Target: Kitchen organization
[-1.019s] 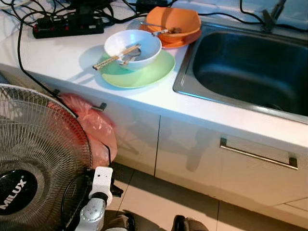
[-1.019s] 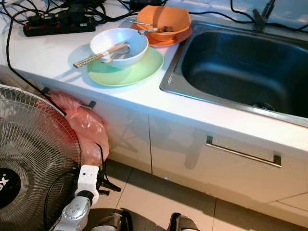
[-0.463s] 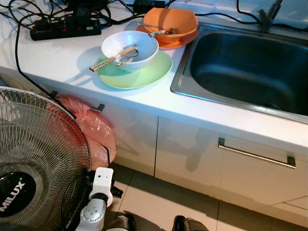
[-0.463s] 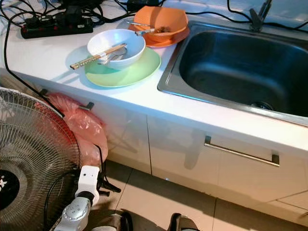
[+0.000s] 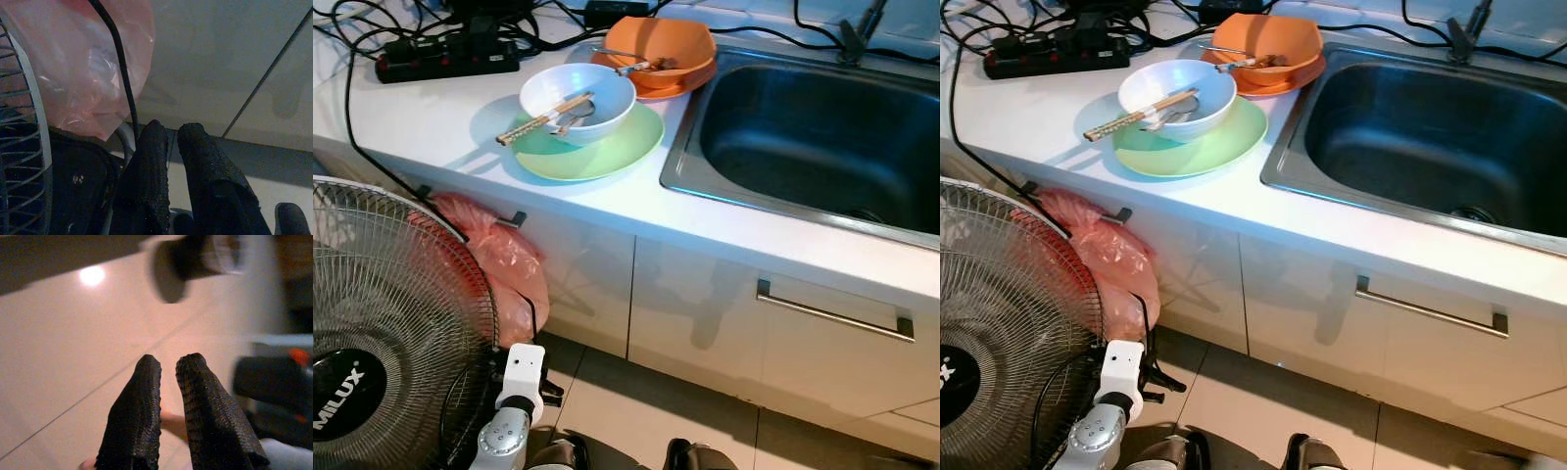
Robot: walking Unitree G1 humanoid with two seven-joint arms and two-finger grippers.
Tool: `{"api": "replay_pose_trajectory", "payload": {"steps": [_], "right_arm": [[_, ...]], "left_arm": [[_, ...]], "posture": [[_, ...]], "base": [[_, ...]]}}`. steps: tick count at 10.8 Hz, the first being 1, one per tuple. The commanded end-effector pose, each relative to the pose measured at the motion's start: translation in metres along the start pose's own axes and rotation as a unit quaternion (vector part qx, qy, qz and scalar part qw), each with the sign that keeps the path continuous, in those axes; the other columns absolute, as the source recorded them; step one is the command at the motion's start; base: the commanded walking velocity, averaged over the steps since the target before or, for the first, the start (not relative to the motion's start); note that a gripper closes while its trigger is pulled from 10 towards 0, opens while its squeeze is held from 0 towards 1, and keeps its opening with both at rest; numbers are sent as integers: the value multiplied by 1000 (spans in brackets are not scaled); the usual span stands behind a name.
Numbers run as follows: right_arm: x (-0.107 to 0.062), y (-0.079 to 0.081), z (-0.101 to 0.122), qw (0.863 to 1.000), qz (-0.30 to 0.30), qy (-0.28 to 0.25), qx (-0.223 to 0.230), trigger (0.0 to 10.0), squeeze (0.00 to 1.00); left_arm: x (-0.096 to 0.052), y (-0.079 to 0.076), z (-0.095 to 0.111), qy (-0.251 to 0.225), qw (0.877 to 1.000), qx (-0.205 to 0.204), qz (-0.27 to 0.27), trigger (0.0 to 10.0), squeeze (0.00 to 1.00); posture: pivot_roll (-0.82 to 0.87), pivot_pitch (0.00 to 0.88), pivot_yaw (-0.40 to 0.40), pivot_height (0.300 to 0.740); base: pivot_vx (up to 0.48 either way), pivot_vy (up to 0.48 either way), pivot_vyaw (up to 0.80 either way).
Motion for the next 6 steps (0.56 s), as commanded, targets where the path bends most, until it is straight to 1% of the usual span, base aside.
{"api": "replay_pose_trajectory", "payload": {"steps": [1,2,3,4,6], "right_arm": [[-4,16,-7,998,55,13,-20,10000,0],[-11,37,-8,993,113,4,-39,10000,0],[-16,54,0,970,223,-28,-91,10000,0],[-20,61,3,956,270,-36,-113,10000,0],[-26,70,5,926,327,-50,-180,10000,0]], "left_arm": [[-3,-1,-9,19,1000,-1,2,10000,0],[-2,-1,-9,20,1000,-2,2,10000,0],[-2,-1,-9,23,1000,-1,1,10000,0],[-2,-1,-10,27,1000,-2,2,10000,0],[-2,-1,-12,33,999,0,1,10000,0]], "posture": [[-15,167,-11,740],[-15,165,-13,740],[-11,165,-12,740],[-9,165,-11,740],[-8,163,-11,740]], "base": [[0,0,0],[0,0,0],[0,0,0],[0,0,0],[0,0,0]]}}
Point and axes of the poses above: a point about 5 cm out from each wrist's last joint towards the gripper, its own x axis pointing out of the wrist towards the gripper, its own z axis along the axis of the wrist's last joint, y = z × x, the point moved 4 cm from there along x, pointing out of the wrist towards the gripper, and after that the axes turned 7 degrees about x, right-handed, at the moved point
